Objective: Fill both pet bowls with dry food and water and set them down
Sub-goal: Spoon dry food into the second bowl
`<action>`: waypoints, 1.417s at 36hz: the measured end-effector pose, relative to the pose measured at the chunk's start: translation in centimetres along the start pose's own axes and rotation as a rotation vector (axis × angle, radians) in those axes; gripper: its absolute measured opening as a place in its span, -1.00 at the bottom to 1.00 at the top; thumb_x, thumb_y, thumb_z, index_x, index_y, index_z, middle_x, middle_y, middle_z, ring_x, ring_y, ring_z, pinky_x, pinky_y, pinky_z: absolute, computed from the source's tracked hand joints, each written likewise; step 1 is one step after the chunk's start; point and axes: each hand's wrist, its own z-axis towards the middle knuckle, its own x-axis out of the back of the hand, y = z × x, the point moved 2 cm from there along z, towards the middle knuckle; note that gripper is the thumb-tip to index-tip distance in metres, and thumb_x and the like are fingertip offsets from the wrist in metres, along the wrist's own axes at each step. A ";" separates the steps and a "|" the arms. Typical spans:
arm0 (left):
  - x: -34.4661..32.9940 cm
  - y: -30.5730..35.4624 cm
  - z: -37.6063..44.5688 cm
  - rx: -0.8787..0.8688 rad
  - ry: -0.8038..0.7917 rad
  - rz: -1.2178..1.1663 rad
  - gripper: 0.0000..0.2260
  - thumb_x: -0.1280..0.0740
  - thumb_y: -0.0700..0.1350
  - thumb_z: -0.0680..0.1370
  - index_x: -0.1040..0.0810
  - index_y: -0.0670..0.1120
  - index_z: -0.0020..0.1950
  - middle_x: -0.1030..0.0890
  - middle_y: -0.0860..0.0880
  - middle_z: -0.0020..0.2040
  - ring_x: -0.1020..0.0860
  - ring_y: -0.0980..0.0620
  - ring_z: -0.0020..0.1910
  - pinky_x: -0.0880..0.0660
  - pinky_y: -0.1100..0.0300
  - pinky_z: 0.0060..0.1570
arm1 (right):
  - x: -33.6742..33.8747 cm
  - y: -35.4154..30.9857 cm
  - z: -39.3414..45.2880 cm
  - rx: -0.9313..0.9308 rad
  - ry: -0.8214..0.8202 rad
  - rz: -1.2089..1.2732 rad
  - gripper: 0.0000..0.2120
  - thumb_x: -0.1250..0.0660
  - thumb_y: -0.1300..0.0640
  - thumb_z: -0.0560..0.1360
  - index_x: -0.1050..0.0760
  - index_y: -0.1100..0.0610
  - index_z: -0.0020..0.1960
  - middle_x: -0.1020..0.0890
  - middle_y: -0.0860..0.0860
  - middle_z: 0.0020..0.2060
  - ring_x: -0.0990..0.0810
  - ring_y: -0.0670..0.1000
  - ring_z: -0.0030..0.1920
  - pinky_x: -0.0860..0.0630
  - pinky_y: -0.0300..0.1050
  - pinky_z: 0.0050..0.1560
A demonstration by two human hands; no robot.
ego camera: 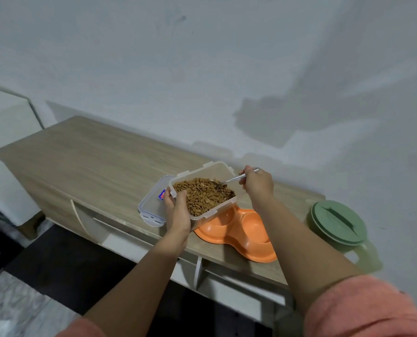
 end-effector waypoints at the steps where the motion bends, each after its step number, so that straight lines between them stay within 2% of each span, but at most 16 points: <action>1: 0.1 -0.1 -0.1 -0.018 0.006 0.006 -0.53 -0.17 0.02 0.62 -0.14 0.10 0.51 -0.50 -0.09 0.27 -0.53 -0.10 0.13 -0.56 0.05 -0.10 | 0.0 0.2 -0.1 -0.023 -0.006 0.006 -0.66 -0.16 0.11 0.57 -0.51 0.08 -0.35 -0.57 0.04 -0.42 -0.49 0.06 -0.27 -0.44 -0.05 -0.17; 6: 0.6 -0.6 -0.4 -0.063 0.064 0.021 -0.52 -0.16 0.01 0.62 -0.14 0.07 0.53 -0.50 -0.07 0.28 -0.49 -0.06 0.15 -0.43 0.14 -0.03 | -0.1 1.1 -0.5 -0.163 0.009 0.114 -0.71 -0.19 0.11 0.56 -0.54 0.15 -0.27 -0.54 0.06 -0.43 -0.46 0.01 -0.38 -0.43 -0.10 -0.25; 8: 1.0 -0.9 -0.4 -0.043 0.102 -0.009 -0.52 -0.16 0.00 0.62 -0.13 0.06 0.53 -0.50 -0.09 0.28 -0.49 -0.07 0.14 -0.43 0.08 0.03 | -0.2 1.4 -0.7 -0.210 0.017 0.182 -0.73 -0.19 0.14 0.57 -0.53 0.19 -0.24 -0.52 0.08 -0.44 -0.44 0.00 -0.42 -0.41 -0.13 -0.32; 12: 1.8 -1.2 -0.4 -0.016 0.157 -0.038 -0.51 -0.16 0.02 0.62 -0.12 0.07 0.53 -0.49 -0.12 0.30 -0.49 -0.12 0.20 -0.46 -0.02 0.19 | -0.6 1.8 -0.9 -0.255 0.028 0.267 -0.68 -0.17 0.17 0.58 -0.51 0.18 -0.32 -0.50 0.08 -0.44 -0.42 -0.02 -0.46 -0.36 -0.19 -0.43; 19: 3.0 -1.2 -1.2 -0.035 0.204 -0.087 -0.52 -0.12 -0.07 0.65 -0.07 0.05 0.56 -0.38 -0.05 0.16 -0.44 -0.03 0.06 -0.39 0.14 0.00 | -1.5 1.6 -1.5 -0.252 0.027 0.327 -0.68 -0.16 0.20 0.57 -0.50 0.18 -0.32 -0.49 0.08 -0.46 -0.40 -0.02 -0.47 -0.36 -0.21 -0.42; 24: 4.3 -2.1 -0.7 -0.005 0.225 -0.086 -0.48 -0.13 -0.02 0.62 -0.02 0.12 0.55 -0.45 -0.16 0.30 -0.48 -0.13 0.16 -0.47 -0.02 0.18 | -1.8 1.7 -1.6 -0.242 0.002 0.327 -0.71 -0.13 0.21 0.57 -0.50 0.17 -0.28 -0.49 0.07 -0.45 -0.38 -0.04 -0.48 -0.30 -0.23 -0.46; 31: 4.7 -2.1 -0.9 0.018 0.233 -0.152 -0.52 -0.12 -0.05 0.63 -0.05 0.12 0.53 -0.44 -0.11 0.20 -0.50 -0.09 0.06 -0.46 0.09 -0.06 | -1.8 2.0 -1.2 -0.255 0.023 0.347 -0.72 -0.15 0.18 0.57 -0.49 0.17 -0.28 -0.50 0.06 -0.44 -0.38 -0.03 -0.48 -0.32 -0.21 -0.44; 37: 5.1 -2.5 -0.2 0.031 0.290 -0.121 -0.50 -0.11 -0.01 0.63 -0.03 0.10 0.54 -0.44 -0.10 0.20 -0.45 -0.09 0.08 -0.37 0.08 0.03 | -0.2 2.2 -0.5 -0.284 0.122 0.375 -0.69 -0.16 0.21 0.57 -0.48 0.17 -0.33 -0.49 0.07 -0.45 -0.37 -0.02 -0.49 -0.32 -0.22 -0.46; 40: 5.1 -2.5 -0.2 0.031 0.305 -0.121 -0.48 -0.11 -0.01 0.63 -0.01 0.08 0.56 -0.41 -0.08 0.18 -0.42 -0.07 0.08 -0.33 0.10 0.04 | 0.7 2.4 -0.2 -0.286 0.197 0.351 -0.70 -0.18 0.15 0.58 -0.50 0.17 -0.30 -0.50 0.06 -0.44 -0.41 -0.01 -0.46 -0.34 -0.19 -0.43; 44: 5.0 -2.3 -0.2 0.026 0.314 -0.139 -0.49 -0.10 -0.02 0.64 0.00 0.07 0.56 -0.39 -0.07 0.17 -0.41 -0.07 0.07 -0.32 0.12 0.04 | 1.6 3.1 0.0 -0.181 0.264 0.124 -0.72 -0.15 0.07 0.59 -0.55 0.17 -0.14 -0.60 0.08 -0.29 -0.53 0.07 -0.24 -0.49 -0.02 -0.12; 47: 4.8 -2.3 -0.1 0.021 0.316 -0.157 -0.48 -0.09 -0.03 0.64 0.01 0.07 0.56 -0.38 -0.06 0.19 -0.40 -0.06 0.08 -0.30 0.14 0.05 | 1.6 3.6 -0.2 0.024 0.220 -0.129 -0.67 -0.13 0.04 0.60 -0.58 0.23 -0.04 -0.66 0.18 -0.08 -0.60 0.17 -0.01 -0.52 0.04 0.11; 49: 4.6 -2.3 -0.1 0.022 0.315 -0.155 -0.49 -0.10 -0.04 0.64 0.00 0.06 0.56 -0.38 -0.06 0.17 -0.41 -0.05 0.08 -0.31 0.15 0.05 | 1.1 4.0 -0.6 0.186 0.109 -0.294 -0.68 -0.16 0.06 0.60 -0.60 0.26 0.01 -0.67 0.21 -0.08 -0.60 0.21 0.01 -0.50 0.04 0.10; 51: 4.5 -2.3 -0.2 0.020 0.311 -0.164 -0.49 -0.10 -0.05 0.64 0.00 0.06 0.56 -0.38 -0.06 0.17 -0.42 -0.05 0.07 -0.32 0.16 0.04 | 0.7 4.2 -1.0 0.319 0.016 -0.381 -0.72 -0.19 0.10 0.60 -0.61 0.24 0.03 -0.68 0.20 -0.13 -0.61 0.18 -0.06 -0.51 -0.01 -0.01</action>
